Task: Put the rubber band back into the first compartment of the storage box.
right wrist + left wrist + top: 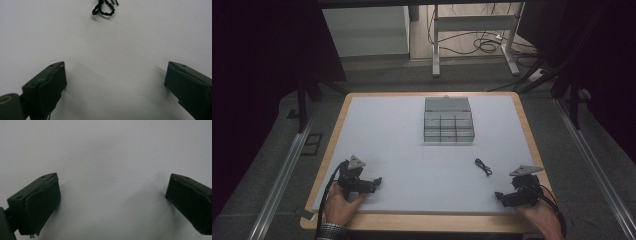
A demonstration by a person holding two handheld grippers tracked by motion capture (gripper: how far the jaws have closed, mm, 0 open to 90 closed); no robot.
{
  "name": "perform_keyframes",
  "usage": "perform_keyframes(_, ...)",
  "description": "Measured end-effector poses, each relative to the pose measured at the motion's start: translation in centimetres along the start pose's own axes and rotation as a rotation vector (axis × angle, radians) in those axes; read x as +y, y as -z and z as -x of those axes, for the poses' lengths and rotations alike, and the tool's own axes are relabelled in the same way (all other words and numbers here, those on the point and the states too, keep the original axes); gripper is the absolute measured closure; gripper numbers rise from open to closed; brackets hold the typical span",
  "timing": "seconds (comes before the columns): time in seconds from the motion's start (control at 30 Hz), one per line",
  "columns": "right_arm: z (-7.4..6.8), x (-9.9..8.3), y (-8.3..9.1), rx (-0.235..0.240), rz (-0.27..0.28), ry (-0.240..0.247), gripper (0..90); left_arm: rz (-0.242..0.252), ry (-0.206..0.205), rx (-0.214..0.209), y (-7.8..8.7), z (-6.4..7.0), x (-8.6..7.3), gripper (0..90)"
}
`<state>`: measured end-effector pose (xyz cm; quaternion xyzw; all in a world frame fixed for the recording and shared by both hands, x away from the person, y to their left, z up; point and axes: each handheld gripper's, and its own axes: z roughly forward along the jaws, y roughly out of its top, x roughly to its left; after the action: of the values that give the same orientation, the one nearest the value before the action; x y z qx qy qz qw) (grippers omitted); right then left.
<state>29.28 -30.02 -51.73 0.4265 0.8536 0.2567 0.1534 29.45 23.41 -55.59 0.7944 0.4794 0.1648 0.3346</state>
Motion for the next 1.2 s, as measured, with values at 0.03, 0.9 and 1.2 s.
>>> perform_keyframes(0.03,0.0,0.1,0.0,-0.002,-0.002,-0.007,6.0,0.0,0.001,0.0,0.0,0.0,0.0,0.0)
perform_keyframes(0.9,0.7,4.0,-0.1,0.043,-0.119,-0.054,30.6,0.001,0.004,0.001,0.0,0.0,0.0,0.0)
perform_keyframes(1.2,0.9,6.0,-0.2,0.064,-0.155,-0.043,42.5,0.001,0.001,0.001,0.0,0.0,0.0,0.0)
